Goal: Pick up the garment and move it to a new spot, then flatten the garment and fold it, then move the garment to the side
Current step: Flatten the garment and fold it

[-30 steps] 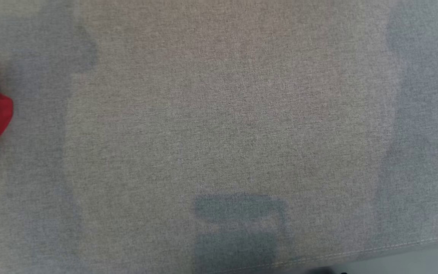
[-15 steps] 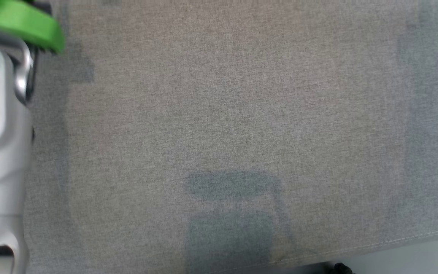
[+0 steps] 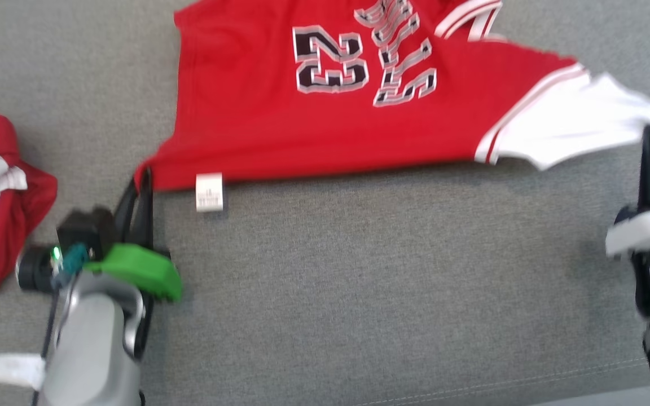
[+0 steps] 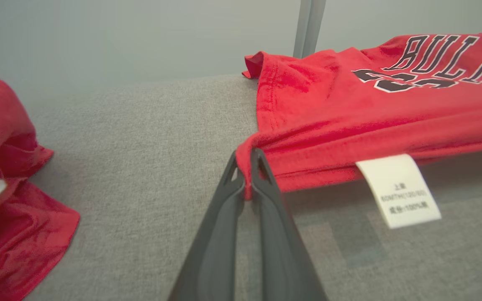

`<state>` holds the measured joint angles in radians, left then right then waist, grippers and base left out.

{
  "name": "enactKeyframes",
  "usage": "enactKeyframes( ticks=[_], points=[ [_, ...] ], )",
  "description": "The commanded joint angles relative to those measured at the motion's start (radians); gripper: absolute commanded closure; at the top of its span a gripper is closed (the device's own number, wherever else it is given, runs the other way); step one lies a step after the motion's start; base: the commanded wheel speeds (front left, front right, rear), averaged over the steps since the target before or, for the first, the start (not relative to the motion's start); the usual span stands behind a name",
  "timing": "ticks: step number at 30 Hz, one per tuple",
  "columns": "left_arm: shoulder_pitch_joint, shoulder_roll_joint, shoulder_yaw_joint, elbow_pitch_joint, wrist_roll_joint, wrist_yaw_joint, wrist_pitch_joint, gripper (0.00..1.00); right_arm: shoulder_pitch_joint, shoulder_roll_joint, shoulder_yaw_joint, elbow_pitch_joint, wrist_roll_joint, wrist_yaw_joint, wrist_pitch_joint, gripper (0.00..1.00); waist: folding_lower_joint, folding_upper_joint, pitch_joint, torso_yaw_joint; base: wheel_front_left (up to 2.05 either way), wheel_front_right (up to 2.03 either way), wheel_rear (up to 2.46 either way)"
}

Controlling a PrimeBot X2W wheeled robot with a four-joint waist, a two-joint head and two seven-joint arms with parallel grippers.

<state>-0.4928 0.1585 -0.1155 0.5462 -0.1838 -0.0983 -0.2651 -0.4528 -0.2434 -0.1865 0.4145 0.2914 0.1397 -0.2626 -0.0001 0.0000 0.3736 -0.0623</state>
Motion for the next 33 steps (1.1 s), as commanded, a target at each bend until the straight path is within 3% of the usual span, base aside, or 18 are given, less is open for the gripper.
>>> enactKeyframes(
  ticks=[1,13,24,33],
  points=[
    [0.079,0.009,0.037,0.003,-0.001,0.006,0.002,1.0,0.071,-0.015,-0.015,-0.004,0.003,-0.016,-0.003,1.0,0.0001,0.0,-0.144,0.005,0.0,0.0,0.0],
    [0.419,-0.07,0.156,0.0,-0.002,-0.005,0.001,1.0,0.434,0.032,-0.036,0.044,-0.002,-0.017,-0.003,1.0,0.0001,0.0,-0.347,-0.036,0.0,0.0,0.0],
    [0.568,-0.091,0.214,-0.023,0.001,-0.011,0.001,1.0,0.514,0.059,-0.036,0.068,-0.034,-0.017,-0.004,1.0,0.0001,0.0,-0.407,-0.043,0.0,0.0,0.0],
    [0.629,-0.096,0.179,-0.029,-0.025,-0.015,0.001,1.0,0.548,0.12,-0.057,0.009,-0.091,-0.016,-0.004,1.0,0.0001,0.0,-0.419,-0.013,0.0,0.0,0.0]
  ],
)
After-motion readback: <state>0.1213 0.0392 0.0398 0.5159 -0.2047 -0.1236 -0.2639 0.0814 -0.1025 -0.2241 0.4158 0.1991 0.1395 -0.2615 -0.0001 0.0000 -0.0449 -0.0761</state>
